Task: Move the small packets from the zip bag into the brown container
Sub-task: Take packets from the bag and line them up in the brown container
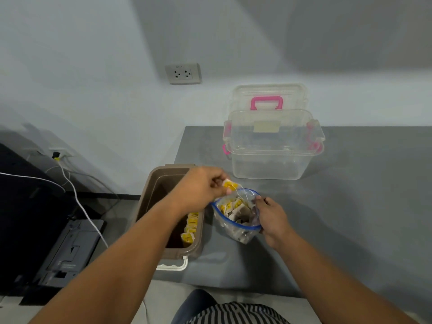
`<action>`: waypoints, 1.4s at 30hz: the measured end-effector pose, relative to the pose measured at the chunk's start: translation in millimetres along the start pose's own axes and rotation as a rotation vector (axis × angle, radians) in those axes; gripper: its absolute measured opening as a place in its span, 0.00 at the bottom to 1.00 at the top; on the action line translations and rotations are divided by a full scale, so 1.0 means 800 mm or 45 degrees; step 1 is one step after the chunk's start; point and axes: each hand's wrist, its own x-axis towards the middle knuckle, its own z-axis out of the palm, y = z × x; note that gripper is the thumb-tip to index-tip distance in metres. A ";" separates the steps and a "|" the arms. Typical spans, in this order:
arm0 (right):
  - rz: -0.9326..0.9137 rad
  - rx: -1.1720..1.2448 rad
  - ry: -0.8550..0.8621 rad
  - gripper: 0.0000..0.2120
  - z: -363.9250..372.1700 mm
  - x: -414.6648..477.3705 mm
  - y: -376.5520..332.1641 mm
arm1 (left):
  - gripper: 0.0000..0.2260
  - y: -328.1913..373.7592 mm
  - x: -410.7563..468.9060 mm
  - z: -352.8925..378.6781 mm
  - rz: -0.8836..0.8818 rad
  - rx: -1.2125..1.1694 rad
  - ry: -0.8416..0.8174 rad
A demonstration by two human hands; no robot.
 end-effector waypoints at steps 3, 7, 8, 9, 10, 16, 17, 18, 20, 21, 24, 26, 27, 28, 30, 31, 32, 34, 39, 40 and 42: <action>0.000 -0.035 -0.002 0.12 0.005 0.003 -0.001 | 0.07 -0.008 -0.011 -0.032 -0.083 -0.082 0.174; 0.003 -0.050 -0.007 0.11 0.011 0.004 -0.007 | 0.06 -0.033 -0.020 -0.068 -0.170 -0.012 0.322; 0.008 -0.051 -0.008 0.11 0.012 0.004 -0.009 | 0.05 -0.039 -0.022 -0.074 -0.214 0.029 0.342; 0.010 -0.051 -0.009 0.11 0.013 0.004 -0.010 | 0.04 -0.044 -0.023 -0.078 -0.255 0.087 0.354; 0.011 -0.053 -0.013 0.11 0.013 0.004 -0.012 | 0.05 -0.050 -0.024 -0.081 -0.292 0.156 0.346; 0.001 -0.065 -0.020 0.11 0.017 0.005 -0.013 | 0.09 -0.083 -0.015 -0.060 -0.446 0.405 0.152; -0.003 -0.064 -0.014 0.11 0.017 0.006 -0.012 | 0.09 -0.086 -0.009 -0.054 -0.483 0.456 0.102; -0.005 -0.059 -0.015 0.11 0.017 0.006 -0.011 | 0.11 -0.086 -0.002 -0.048 -0.534 0.512 0.034; -0.002 -0.043 -0.021 0.11 0.018 0.008 -0.009 | 0.16 -0.088 0.009 -0.038 -0.635 0.615 -0.090; 0.003 -0.036 -0.024 0.11 0.018 0.009 -0.008 | 0.16 -0.093 0.015 -0.034 -0.668 0.649 -0.123; 0.020 -0.016 -0.026 0.11 0.019 0.008 -0.007 | 0.14 -0.115 0.029 -0.020 -0.755 0.652 -0.155; 0.019 -0.012 -0.015 0.12 0.020 0.007 -0.005 | 0.11 -0.131 0.032 -0.010 -0.790 0.625 -0.132; 0.021 -0.017 -0.009 0.12 0.021 0.007 -0.004 | 0.09 -0.137 0.031 -0.005 -0.785 0.618 -0.085; 0.021 -0.019 -0.008 0.12 0.021 0.006 -0.003 | 0.08 -0.142 0.029 0.000 -0.761 0.628 -0.028; 0.023 -0.011 -0.012 0.11 0.021 0.006 -0.001 | 0.08 -0.151 0.028 0.008 -0.703 0.679 0.010; 0.025 -0.009 -0.010 0.11 0.021 0.007 0.001 | 0.08 -0.154 0.028 0.010 -0.694 0.692 0.001; 0.024 -0.015 -0.008 0.11 0.021 0.006 0.000 | 0.08 -0.156 0.029 0.013 -0.692 0.680 0.002; 0.022 -0.024 0.003 0.11 0.021 0.006 0.000 | 0.08 -0.161 0.033 0.019 -0.689 0.608 0.047; 0.040 -0.027 0.025 0.12 0.019 0.007 0.002 | 0.08 -0.168 0.034 0.029 -0.723 0.578 0.131; 0.041 -0.020 0.025 0.12 0.019 0.008 0.003 | 0.07 -0.168 0.034 0.028 -0.735 0.579 0.141; 0.043 -0.009 0.022 0.12 0.020 0.008 0.002 | 0.07 -0.171 0.034 0.029 -0.778 0.511 0.170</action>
